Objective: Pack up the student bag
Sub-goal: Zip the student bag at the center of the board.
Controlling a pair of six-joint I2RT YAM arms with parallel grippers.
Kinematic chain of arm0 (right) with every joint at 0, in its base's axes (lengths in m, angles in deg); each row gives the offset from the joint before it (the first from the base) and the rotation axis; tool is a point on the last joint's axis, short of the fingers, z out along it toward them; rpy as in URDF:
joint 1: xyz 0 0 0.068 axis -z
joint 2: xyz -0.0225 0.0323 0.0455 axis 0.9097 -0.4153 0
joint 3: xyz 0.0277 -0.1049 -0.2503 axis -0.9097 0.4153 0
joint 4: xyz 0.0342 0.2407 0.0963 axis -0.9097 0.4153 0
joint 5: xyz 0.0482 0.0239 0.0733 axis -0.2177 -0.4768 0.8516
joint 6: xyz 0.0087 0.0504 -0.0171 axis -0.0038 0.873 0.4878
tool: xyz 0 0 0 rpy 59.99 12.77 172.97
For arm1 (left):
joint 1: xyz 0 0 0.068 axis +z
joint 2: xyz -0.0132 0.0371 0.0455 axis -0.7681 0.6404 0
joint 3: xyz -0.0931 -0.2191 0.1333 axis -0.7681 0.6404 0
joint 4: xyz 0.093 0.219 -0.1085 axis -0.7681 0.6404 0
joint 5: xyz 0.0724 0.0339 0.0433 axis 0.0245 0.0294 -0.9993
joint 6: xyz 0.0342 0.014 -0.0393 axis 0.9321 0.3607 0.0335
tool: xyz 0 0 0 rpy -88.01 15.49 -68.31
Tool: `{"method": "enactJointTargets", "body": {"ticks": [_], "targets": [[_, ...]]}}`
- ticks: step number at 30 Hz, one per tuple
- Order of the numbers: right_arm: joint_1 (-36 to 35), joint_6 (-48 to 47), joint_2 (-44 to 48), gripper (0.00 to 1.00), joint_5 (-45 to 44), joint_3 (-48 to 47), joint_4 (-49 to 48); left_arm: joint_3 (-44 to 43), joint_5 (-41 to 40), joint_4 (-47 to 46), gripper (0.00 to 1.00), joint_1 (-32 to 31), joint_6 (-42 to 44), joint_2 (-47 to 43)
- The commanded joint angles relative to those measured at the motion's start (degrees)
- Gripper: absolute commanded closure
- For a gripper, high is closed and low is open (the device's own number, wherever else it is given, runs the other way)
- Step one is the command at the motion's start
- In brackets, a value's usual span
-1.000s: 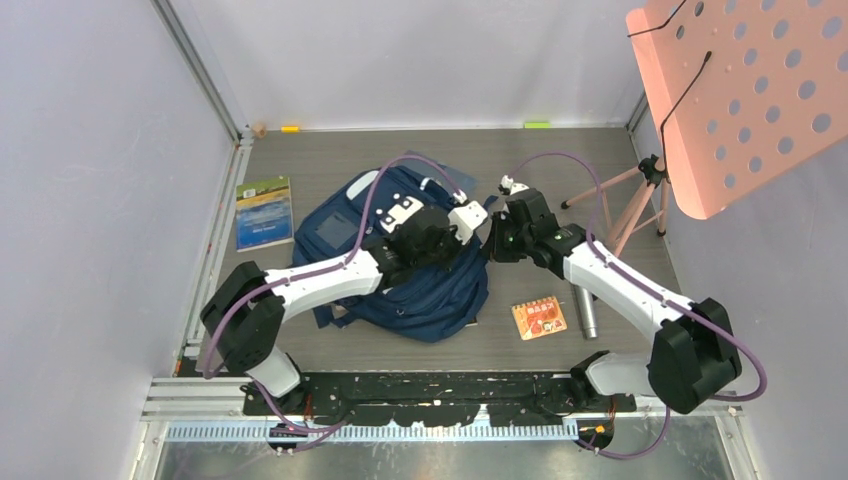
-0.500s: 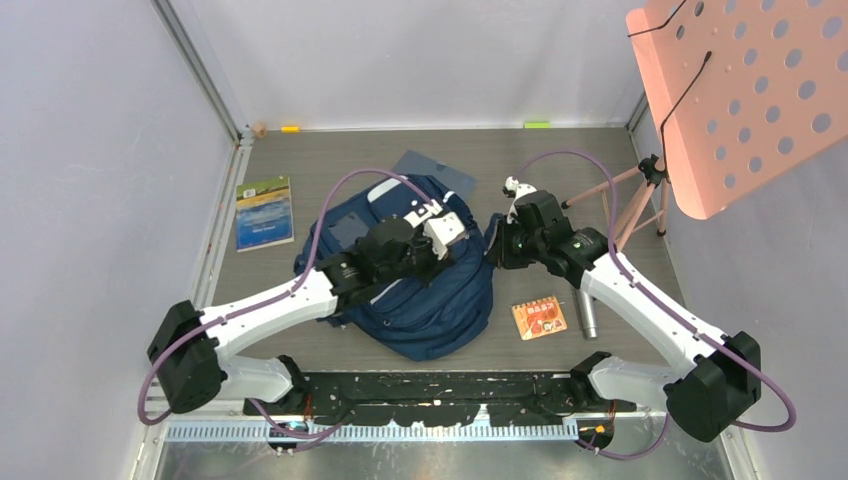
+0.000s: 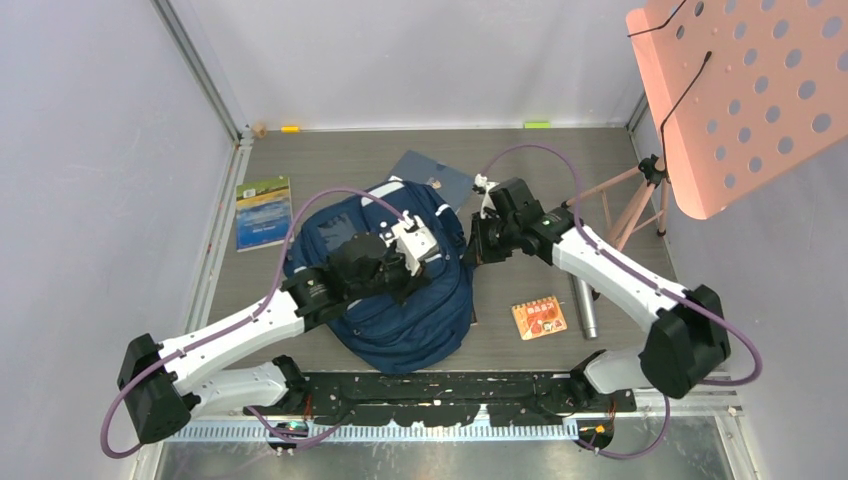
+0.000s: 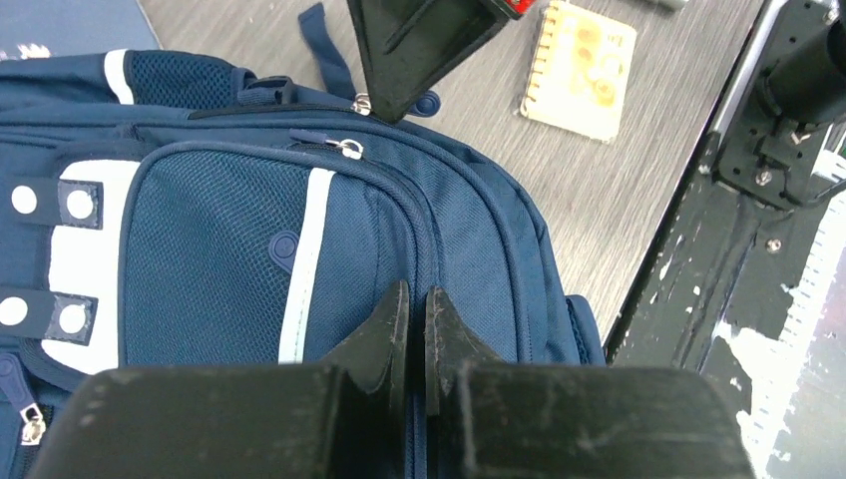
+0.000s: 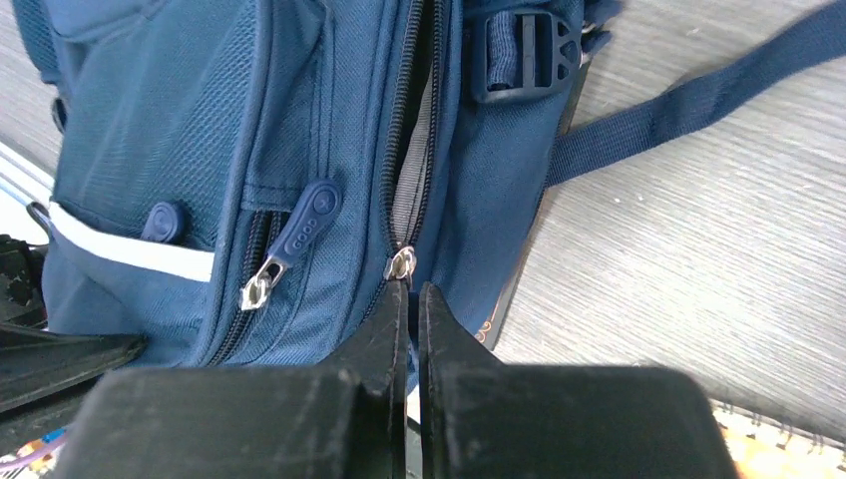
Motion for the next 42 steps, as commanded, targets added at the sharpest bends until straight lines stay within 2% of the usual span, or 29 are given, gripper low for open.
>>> {"method": "enactJointTargets", "body": {"ticks": [1,10,13,20,25,31,35,42], "targets": [[3.88,-2.65,-5.36,1.00,-17.14,-2.22,-6.64,-1.10,7.28,16.24,1.00,-0.58,-3.17,-3.35],[5.11,-2.96,-15.50,1.00,-18.77,-6.21,-12.22,-2.43,13.77,20.85,1.00,-0.67,-3.58,-5.34],[5.46,-2.89,-17.79,1.00,-19.24,-8.22,-13.65,-2.95,16.21,22.66,1.00,-0.67,-3.76,-4.77],[5.49,-5.83,-22.98,1.00,-14.16,-13.22,-17.79,-2.78,19.08,25.07,1.00,-0.67,-2.81,-2.95],[6.58,-8.68,-27.72,1.00,-15.68,-17.49,-17.85,-3.62,21.20,27.66,1.00,-0.67,-1.48,-0.91],[8.02,-11.42,-27.71,1.00,-10.22,-20.06,-18.53,-4.05,22.55,27.89,1.00,-0.67,-1.19,1.10],[9.03,-12.67,-26.95,1.00,-10.74,-20.61,-20.18,-4.64,24.51,28.27,1.00,-0.67,-0.94,2.91],[9.88,-15.26,-31.00,0.99,-6.97,-26.87,-19.29,-7.17,28.24,27.52,1.00,-1.00,-0.09,5.08]]}}
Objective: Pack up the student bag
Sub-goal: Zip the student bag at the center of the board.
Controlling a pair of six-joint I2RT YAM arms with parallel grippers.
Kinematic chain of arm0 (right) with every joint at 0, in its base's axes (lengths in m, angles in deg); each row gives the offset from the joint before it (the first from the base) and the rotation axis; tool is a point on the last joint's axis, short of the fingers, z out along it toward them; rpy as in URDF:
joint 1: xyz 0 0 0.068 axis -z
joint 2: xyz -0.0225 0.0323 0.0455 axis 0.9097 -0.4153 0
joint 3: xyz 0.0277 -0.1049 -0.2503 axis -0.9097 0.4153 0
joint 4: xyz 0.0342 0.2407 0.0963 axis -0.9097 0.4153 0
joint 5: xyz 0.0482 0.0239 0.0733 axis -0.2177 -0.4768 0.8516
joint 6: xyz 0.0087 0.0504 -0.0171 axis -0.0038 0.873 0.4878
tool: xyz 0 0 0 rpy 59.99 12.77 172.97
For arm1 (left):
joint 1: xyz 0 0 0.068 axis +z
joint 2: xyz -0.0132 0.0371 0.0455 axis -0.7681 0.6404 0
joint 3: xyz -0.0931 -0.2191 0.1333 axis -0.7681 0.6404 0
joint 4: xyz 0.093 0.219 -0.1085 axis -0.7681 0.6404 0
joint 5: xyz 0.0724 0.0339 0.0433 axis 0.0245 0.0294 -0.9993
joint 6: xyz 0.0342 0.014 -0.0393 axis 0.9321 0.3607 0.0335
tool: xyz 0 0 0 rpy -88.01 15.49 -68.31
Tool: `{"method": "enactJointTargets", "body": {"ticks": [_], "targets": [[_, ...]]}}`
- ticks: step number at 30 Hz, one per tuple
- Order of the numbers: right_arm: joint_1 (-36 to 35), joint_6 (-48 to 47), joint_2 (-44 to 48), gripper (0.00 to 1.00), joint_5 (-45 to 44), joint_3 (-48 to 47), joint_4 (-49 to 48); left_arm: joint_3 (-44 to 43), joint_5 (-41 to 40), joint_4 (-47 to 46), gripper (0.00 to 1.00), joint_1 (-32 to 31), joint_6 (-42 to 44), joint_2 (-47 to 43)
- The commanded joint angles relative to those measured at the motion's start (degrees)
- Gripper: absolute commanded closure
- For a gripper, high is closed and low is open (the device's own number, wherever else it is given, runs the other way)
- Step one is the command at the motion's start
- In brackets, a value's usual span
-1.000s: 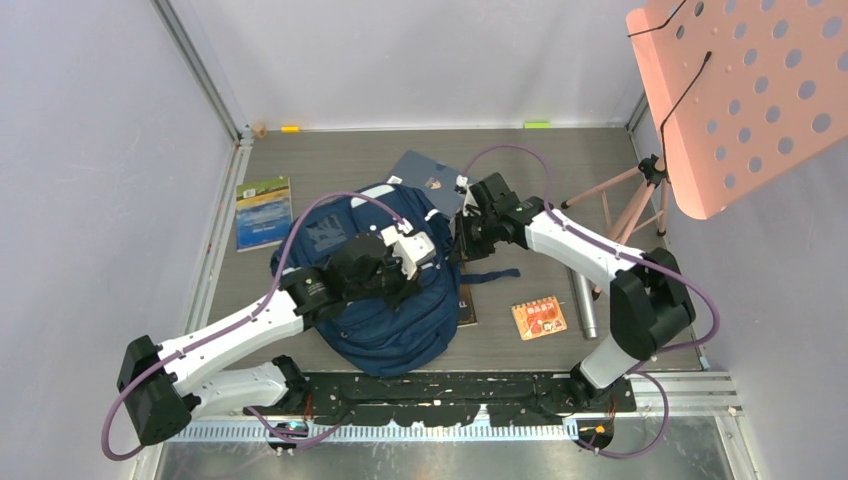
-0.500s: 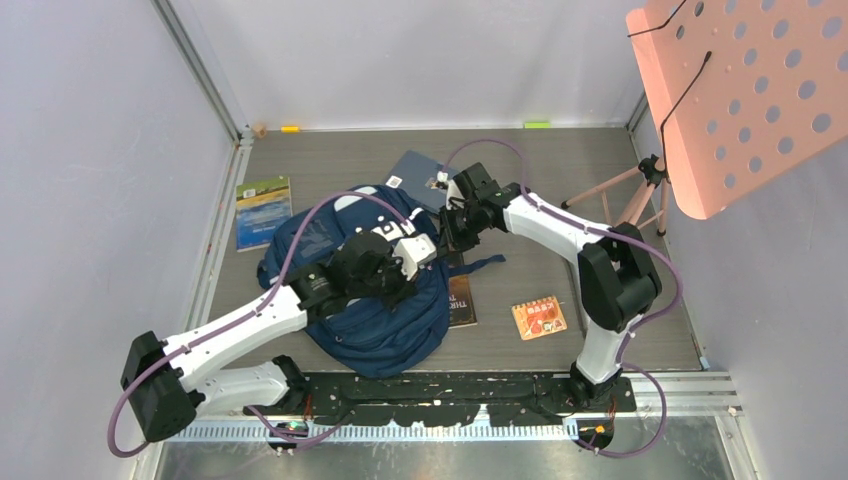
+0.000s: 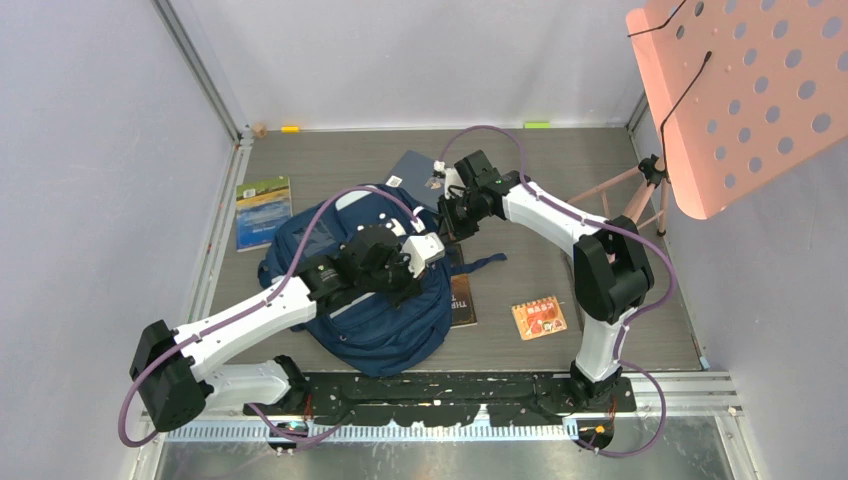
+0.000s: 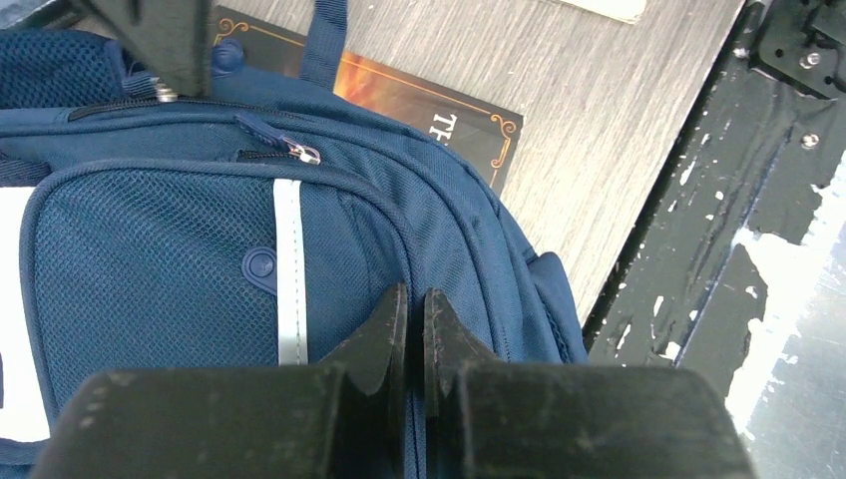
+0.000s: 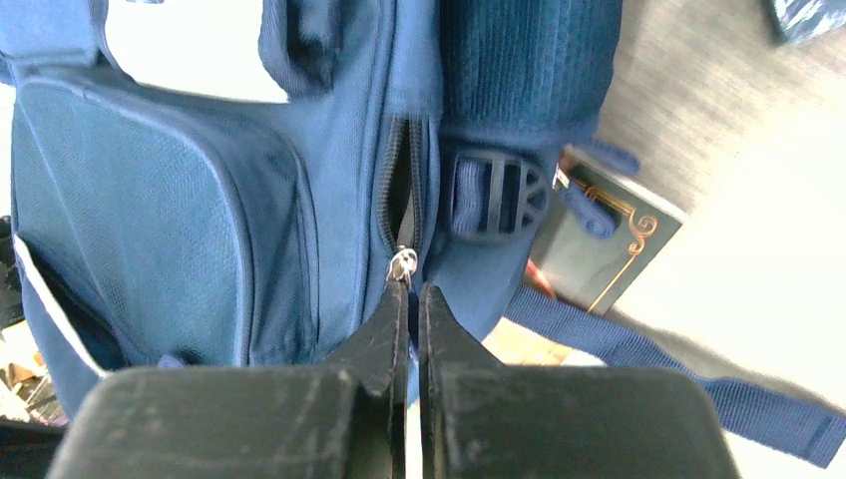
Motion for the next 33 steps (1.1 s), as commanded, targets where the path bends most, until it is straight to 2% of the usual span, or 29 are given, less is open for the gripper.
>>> {"method": "enactJointTargets", "body": {"ticks": [1,8,14,17,21,22,26,27,28,29,31,33], "targets": [[8.15,-5.37,-3.30,1.00,-19.10,-7.45,-20.27,-3.84,24.60,13.87,1.00,-3.18,-4.04,-0.02],[8.10,-7.05,-3.48,1.00,-20.55,-2.51,-32.73,-9.52,30.01,16.25,1.00,-3.92,-0.89,4.95],[8.15,-7.52,-5.70,1.00,-21.55,-6.92,-31.62,-10.67,32.08,17.74,1.00,-5.28,-0.39,6.71],[8.15,-7.38,-5.81,0.99,-21.60,-8.18,-30.33,-10.40,26.96,17.15,1.00,-5.29,-0.95,5.60],[8.14,-6.31,-2.38,0.99,-20.99,-5.48,-29.33,-9.36,13.88,13.41,1.00,-5.20,-4.79,2.70],[8.11,-5.85,-1.36,0.96,-20.89,-3.79,-28.99,-9.16,11.21,12.51,1.00,-5.16,-5.51,1.99],[8.15,-4.09,5.25,0.66,-21.45,1.21,-25.70,-7.74,3.99,8.90,1.00,-5.11,-9.02,0.39],[8.15,-3.90,7.42,0.56,-21.60,1.89,-24.88,-7.27,2.99,7.91,0.96,-5.04,-9.96,0.05],[8.15,-3.25,8.99,0.51,-21.58,3.32,-23.13,-7.04,2.72,7.02,0.88,-4.95,-10.80,-0.12],[8.15,-2.95,10.77,0.42,-21.48,4.00,-22.37,-7.05,3.11,6.42,0.73,-4.86,-11.60,-0.15],[8.15,-2.27,13.41,0.34,-19.95,5.78,-19.15,-7.90,3.38,5.69,0.40,-4.85,-13.48,-0.27],[8.11,-1.80,15.88,0.30,-16.66,7.23,-17.62,-9.48,3.39,5.56,0.22,-4.84,-14.69,-0.27]]}}
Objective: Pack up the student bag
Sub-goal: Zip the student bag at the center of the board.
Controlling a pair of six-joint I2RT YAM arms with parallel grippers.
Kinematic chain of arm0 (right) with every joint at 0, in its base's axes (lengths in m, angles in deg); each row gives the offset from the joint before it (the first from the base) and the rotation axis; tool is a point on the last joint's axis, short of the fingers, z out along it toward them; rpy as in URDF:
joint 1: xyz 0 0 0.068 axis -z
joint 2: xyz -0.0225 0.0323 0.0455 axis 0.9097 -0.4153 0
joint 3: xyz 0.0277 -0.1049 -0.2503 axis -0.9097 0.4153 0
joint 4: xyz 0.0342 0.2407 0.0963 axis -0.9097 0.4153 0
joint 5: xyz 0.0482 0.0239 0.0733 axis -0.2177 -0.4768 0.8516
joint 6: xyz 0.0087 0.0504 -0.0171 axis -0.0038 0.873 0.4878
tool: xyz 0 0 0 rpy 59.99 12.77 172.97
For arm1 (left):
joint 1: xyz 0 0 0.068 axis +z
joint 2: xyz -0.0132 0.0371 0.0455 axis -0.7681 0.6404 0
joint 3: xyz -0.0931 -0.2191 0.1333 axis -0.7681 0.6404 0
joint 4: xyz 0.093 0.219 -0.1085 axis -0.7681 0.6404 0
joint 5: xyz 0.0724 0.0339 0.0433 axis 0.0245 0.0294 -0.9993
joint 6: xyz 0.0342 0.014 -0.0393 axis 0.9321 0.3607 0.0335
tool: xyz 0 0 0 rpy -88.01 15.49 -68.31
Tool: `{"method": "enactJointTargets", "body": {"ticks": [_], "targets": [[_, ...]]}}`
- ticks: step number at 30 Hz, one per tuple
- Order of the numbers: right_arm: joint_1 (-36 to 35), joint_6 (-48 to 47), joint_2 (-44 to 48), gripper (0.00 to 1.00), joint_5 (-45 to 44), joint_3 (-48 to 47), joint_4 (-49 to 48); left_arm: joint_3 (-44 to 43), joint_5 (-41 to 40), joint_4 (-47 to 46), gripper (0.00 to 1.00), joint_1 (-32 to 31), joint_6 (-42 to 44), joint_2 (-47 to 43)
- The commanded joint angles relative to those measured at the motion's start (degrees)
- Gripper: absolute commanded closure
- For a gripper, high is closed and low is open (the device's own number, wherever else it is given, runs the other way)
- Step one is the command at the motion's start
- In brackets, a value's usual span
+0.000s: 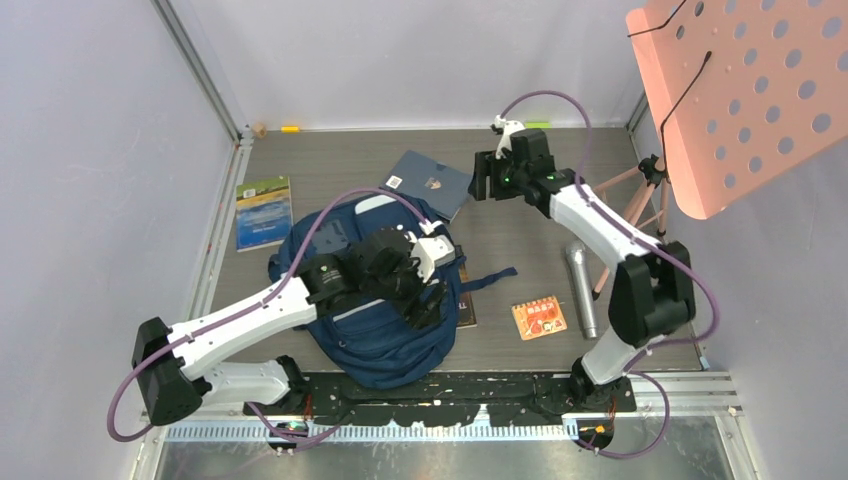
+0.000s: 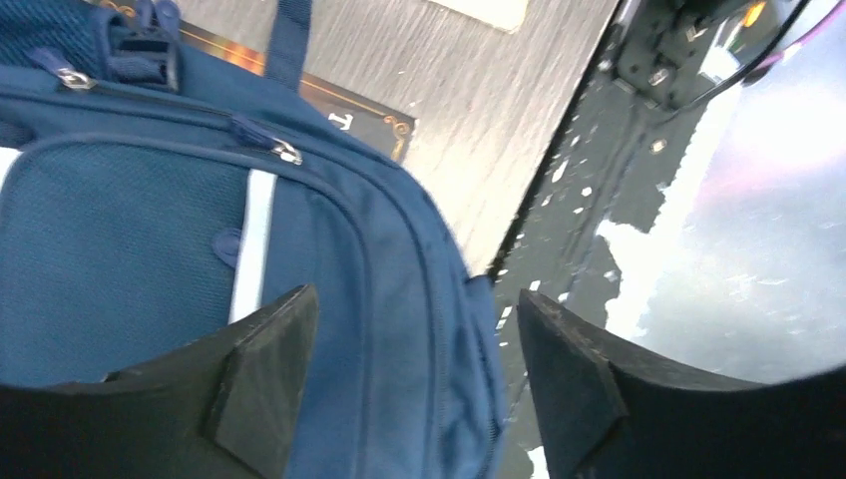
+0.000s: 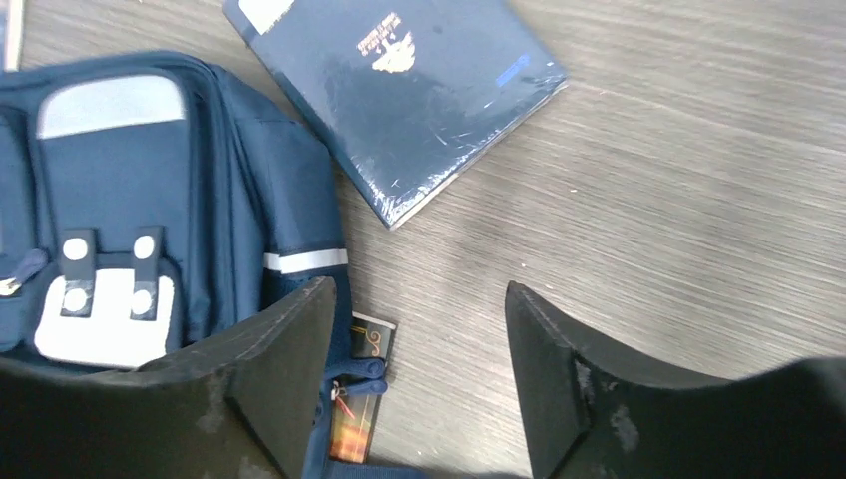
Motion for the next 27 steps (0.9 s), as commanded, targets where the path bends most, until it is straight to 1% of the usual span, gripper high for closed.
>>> {"method": "enactJointTargets", "body": {"ticks": [1,3,5,7,9,13,17,21,24,27], "targets": [[-0.53,1.83,8.58,0.29,0.75,3.06,-0.32,-3.72,2.55,-0.80,0.17,-0.16,-6.57,-1.45],[-0.52,3.79,9.92,0.29,6.41,4.48,0.21,-5.41,1.97,0.08,0.11,-0.09,-6.69,-1.20],[-0.71,6.26,11.29,0.28,14.39,6.83,-1.08,-6.38,-0.23,1.70,0.08,0.75,-6.21,-0.80],[-1.36,8.97,12.72,0.27,18.84,10.12,-4.71,-6.35,-1.96,3.23,0.06,3.14,-5.85,-0.46],[-2.48,11.45,13.64,0.27,21.06,13.00,-8.62,-5.40,-1.81,3.71,0.06,6.92,-6.39,-0.96],[-4.89,15.11,13.49,0.27,22.70,16.34,-13.50,-0.55,-1.87,-0.28,0.06,14.60,-9.38,-3.55],[-8.70,16.38,11.48,0.27,22.79,17.46,-16.22,5.09,-3.16,-6.14,0.06,19.08,-14.30,-4.84],[-12.22,17.43,9.00,0.27,22.85,17.51,-16.86,9.73,-4.02,-12.88,0.06,19.93,-16.25,-5.32],[-13.85,17.94,8.32,0.27,21.75,18.46,-16.35,11.32,-5.90,-14.54,0.06,20.57,-15.90,-4.78],[-14.43,18.80,8.78,0.27,20.66,19.86,-15.22,12.14,-5.87,-15.76,0.06,21.44,-15.91,-2.75]]}}
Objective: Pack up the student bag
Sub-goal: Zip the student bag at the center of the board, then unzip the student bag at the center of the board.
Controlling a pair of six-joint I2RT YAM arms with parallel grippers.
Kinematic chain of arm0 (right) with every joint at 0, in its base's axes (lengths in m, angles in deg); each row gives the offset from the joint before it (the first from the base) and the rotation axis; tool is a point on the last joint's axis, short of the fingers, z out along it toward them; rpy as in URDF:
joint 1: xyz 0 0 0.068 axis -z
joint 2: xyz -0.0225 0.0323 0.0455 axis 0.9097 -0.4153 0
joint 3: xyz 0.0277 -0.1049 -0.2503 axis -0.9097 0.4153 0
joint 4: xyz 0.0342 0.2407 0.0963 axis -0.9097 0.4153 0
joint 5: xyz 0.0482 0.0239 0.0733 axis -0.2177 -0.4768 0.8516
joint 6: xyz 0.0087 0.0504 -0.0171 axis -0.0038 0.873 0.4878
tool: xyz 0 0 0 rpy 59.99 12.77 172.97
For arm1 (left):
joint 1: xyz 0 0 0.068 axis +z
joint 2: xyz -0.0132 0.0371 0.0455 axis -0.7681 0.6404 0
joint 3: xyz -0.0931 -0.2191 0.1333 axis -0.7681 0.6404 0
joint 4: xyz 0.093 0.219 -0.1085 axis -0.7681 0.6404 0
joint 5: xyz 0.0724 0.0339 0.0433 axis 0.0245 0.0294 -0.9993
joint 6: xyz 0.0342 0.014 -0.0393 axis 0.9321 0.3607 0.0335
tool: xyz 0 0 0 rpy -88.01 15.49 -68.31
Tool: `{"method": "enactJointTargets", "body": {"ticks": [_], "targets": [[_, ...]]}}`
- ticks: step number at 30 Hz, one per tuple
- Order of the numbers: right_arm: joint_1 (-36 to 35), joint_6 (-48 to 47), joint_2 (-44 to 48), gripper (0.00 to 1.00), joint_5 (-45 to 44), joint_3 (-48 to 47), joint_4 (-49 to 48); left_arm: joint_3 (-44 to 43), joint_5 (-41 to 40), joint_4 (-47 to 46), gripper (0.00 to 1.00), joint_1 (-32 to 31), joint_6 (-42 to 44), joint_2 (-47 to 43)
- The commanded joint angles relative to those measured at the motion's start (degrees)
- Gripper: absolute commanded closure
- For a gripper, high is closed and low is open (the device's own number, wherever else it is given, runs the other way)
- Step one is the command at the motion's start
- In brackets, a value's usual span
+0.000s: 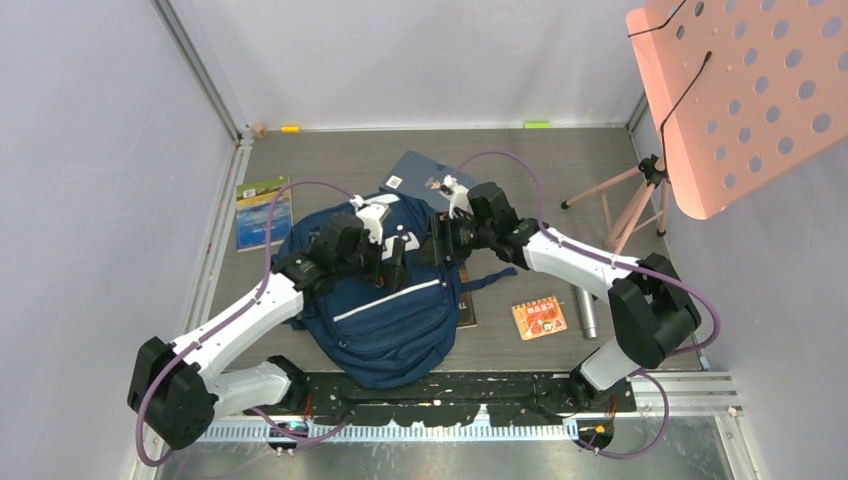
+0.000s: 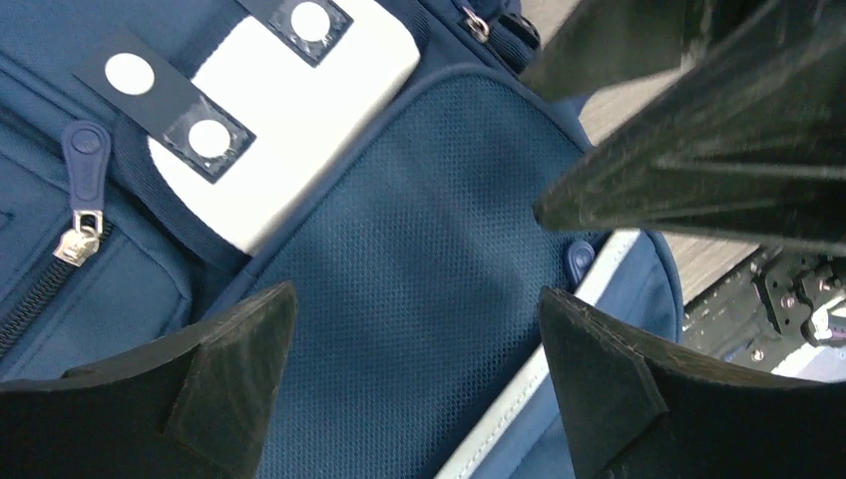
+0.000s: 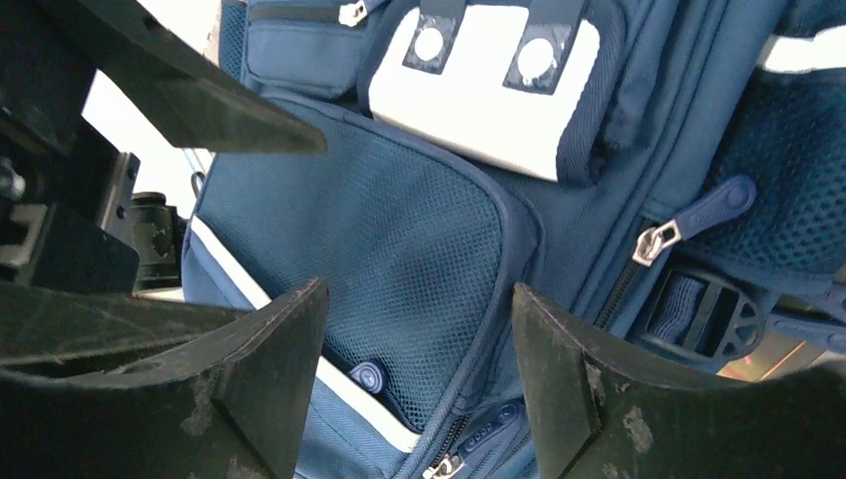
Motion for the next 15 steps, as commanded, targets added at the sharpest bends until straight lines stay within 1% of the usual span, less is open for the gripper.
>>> {"method": "enactJointTargets", "body": {"ticks": [1,7,12,15], "targets": [[-0.52,2.14,0.93,0.28,-1.21,2.05,-1.13,0.80,-1.42,-7.58,0.06,1.27,-1.09,1.72],[-2.27,4.36,3.57,0.29,-3.64,6.19,-0.75,2.41,-2.69,-11.31,0.06,1.70,-1.24,4.67],[-4.74,6.30,6.26,0.30,-3.21,8.77,-1.86,2.55,-2.04,-13.10,0.07,1.76,-1.14,6.80],[-6.62,6.32,8.30,0.33,-3.32,9.12,0.86,2.31,-2.09,-13.40,0.07,1.86,-0.47,8.18]]}}
